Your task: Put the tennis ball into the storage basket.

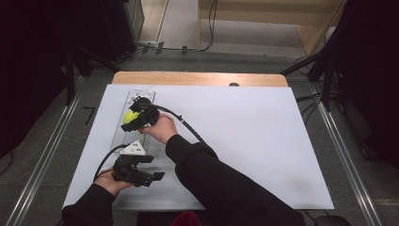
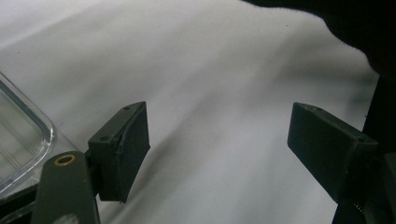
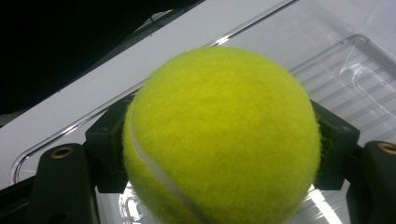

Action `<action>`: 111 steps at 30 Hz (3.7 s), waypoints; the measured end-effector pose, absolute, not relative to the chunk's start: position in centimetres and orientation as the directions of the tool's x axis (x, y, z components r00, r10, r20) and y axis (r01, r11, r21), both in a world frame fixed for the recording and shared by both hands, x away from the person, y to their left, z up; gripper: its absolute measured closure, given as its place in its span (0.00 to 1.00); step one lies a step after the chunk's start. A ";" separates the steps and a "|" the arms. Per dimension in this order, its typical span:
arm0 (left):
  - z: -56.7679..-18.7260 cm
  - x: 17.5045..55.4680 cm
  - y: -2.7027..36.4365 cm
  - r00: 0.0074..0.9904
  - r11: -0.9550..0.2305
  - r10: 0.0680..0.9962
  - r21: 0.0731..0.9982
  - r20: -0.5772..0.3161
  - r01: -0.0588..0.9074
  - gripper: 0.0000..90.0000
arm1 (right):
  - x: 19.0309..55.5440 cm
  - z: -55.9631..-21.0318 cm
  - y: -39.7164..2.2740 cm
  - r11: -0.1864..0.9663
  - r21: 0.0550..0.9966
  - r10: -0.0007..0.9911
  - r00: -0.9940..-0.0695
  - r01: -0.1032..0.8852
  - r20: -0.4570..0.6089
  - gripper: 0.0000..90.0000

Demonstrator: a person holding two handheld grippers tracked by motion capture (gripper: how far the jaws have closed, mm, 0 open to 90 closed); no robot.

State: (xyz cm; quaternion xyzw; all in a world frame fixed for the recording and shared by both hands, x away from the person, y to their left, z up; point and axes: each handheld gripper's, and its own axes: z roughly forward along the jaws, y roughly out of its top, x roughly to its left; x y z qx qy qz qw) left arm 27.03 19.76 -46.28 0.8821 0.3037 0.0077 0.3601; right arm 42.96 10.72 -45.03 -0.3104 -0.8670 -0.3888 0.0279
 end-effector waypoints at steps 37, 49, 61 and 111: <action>-46.3 27.0 19.8 0.815 -0.555 0.541 0.640 -0.207 0.531 0.24 | 42.9 -43.4 9.7 0.506 0.673 0.486 -0.823 0.539 0.294 0.15; -46.4 27.1 19.8 0.811 -0.552 0.547 0.639 -0.208 0.536 0.24 | 42.4 -42.2 7.9 0.518 0.668 0.476 -0.829 0.534 0.294 0.15; -46.3 27.2 19.7 0.812 -0.552 0.545 0.638 -0.210 0.536 0.24 | 42.2 -42.1 5.6 0.510 0.659 0.505 -0.812 0.553 0.291 0.16; -46.5 26.8 20.0 0.812 -0.556 0.550 0.640 -0.195 0.530 0.24 | 39.7 -43.9 -1.7 0.501 0.632 0.551 -0.781 0.591 0.293 0.16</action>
